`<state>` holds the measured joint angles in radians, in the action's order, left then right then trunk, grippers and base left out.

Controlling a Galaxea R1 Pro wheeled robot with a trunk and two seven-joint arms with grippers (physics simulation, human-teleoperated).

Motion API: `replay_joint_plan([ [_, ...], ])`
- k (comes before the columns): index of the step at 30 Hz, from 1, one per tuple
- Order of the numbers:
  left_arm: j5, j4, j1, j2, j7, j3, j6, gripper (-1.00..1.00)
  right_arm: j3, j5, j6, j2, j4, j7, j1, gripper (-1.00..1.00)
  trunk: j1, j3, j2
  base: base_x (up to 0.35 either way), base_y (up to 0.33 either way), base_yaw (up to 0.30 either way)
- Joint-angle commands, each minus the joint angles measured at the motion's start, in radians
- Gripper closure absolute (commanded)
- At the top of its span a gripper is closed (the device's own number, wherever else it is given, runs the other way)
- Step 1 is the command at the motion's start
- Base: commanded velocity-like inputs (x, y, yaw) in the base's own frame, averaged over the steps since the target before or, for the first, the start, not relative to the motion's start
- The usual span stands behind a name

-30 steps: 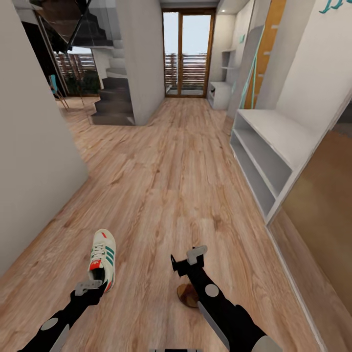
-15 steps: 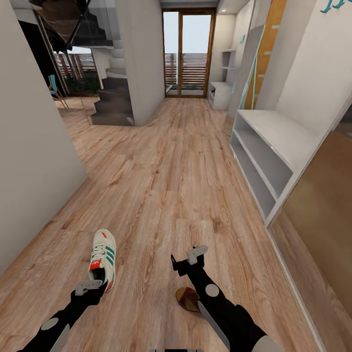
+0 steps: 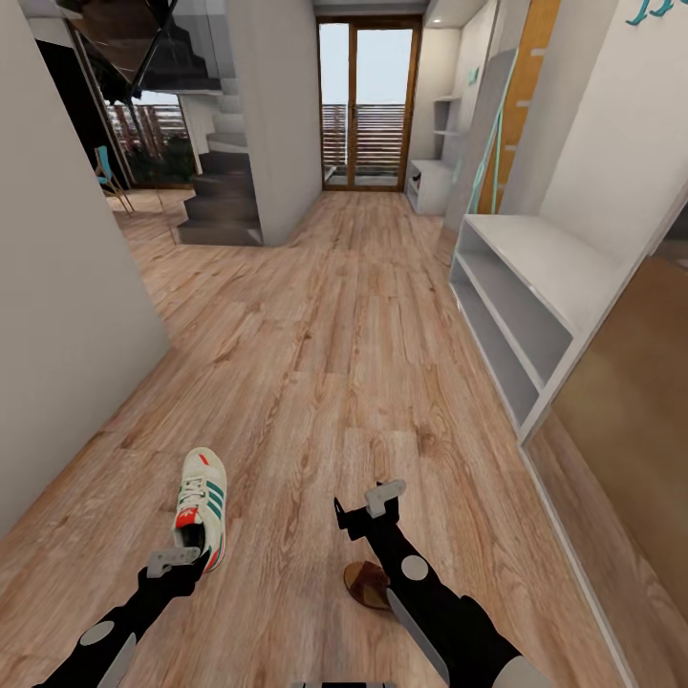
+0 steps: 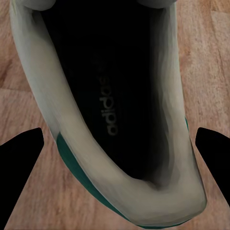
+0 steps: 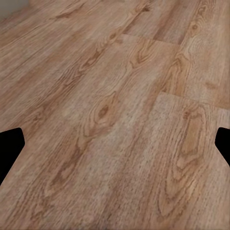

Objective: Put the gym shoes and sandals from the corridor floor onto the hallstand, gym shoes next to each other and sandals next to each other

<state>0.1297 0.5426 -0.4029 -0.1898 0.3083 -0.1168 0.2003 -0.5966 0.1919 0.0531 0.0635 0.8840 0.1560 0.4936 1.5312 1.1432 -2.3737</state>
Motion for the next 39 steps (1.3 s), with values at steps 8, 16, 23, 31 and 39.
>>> replay_joint_plan([
  [8, 0.010, 0.000, -0.001, 0.000, 0.009, -0.002, -0.001, 1.00, -0.005, 0.011, 0.005, -0.001, 0.002, 0.007, 0.002, -1.00, 0.000, 0.001, 0.000, 0.021, 0.000, 0.000],
  [16, 0.011, 0.000, -0.001, 0.000, 0.009, -0.001, -0.001, 1.00, -0.005, 0.011, 0.004, 0.000, 0.004, 0.007, 0.002, -1.00, 0.000, 0.001, 0.000, 0.243, -0.071, 0.000],
  [23, 0.011, 0.000, -0.001, 0.000, 0.009, -0.002, -0.001, 1.00, -0.005, 0.011, 0.004, 0.001, 0.004, 0.007, 0.001, -1.00, 0.000, 0.001, 0.000, 0.268, -0.153, 0.000],
  [31, 0.011, 0.000, -0.001, 0.000, 0.009, -0.005, -0.001, 1.00, -0.005, 0.011, 0.004, 0.002, 0.003, 0.007, 0.001, -1.00, 0.000, 0.001, 0.000, 0.115, -0.090, 0.000],
  [39, 0.011, 0.028, -0.009, 0.002, 0.010, 0.000, -0.017, 1.00, -0.006, -0.048, -0.012, -0.010, -0.009, 0.002, 0.001, -1.00, 0.000, 0.001, 0.000, -0.025, -0.002, 0.000],
])
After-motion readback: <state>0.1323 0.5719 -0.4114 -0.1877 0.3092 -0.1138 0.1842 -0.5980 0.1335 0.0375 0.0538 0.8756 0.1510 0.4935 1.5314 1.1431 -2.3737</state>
